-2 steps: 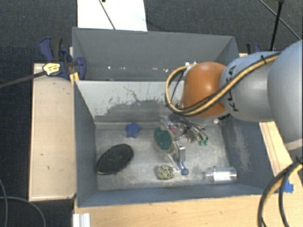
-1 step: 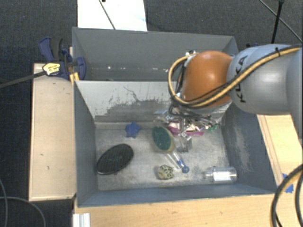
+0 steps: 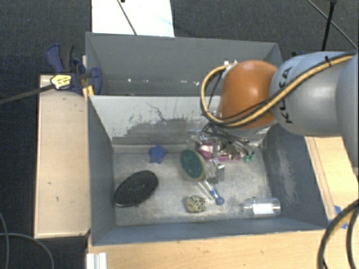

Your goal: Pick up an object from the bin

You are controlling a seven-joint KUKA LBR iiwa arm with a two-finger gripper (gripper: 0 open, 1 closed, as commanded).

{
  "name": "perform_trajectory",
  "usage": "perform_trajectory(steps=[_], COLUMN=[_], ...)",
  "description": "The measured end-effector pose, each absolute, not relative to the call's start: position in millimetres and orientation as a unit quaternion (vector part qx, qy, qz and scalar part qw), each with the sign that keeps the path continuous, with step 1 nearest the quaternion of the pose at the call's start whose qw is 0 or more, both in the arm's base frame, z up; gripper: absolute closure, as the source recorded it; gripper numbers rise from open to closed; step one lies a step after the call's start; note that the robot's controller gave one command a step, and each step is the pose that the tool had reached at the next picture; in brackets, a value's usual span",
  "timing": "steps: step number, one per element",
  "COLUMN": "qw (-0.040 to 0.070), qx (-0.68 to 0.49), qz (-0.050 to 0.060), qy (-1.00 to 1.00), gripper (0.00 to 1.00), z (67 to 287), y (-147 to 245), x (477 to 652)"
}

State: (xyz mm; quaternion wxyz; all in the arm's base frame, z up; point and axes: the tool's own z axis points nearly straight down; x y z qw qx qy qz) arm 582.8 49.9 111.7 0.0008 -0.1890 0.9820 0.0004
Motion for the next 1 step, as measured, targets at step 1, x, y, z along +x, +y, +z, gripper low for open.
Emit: perform_trajectory(steps=[1], qw=[-0.002], qx=[-0.085], qz=[0.000], qy=[0.996], gripper=[0.00], z=[73.2], y=[49.5], x=[582.5])
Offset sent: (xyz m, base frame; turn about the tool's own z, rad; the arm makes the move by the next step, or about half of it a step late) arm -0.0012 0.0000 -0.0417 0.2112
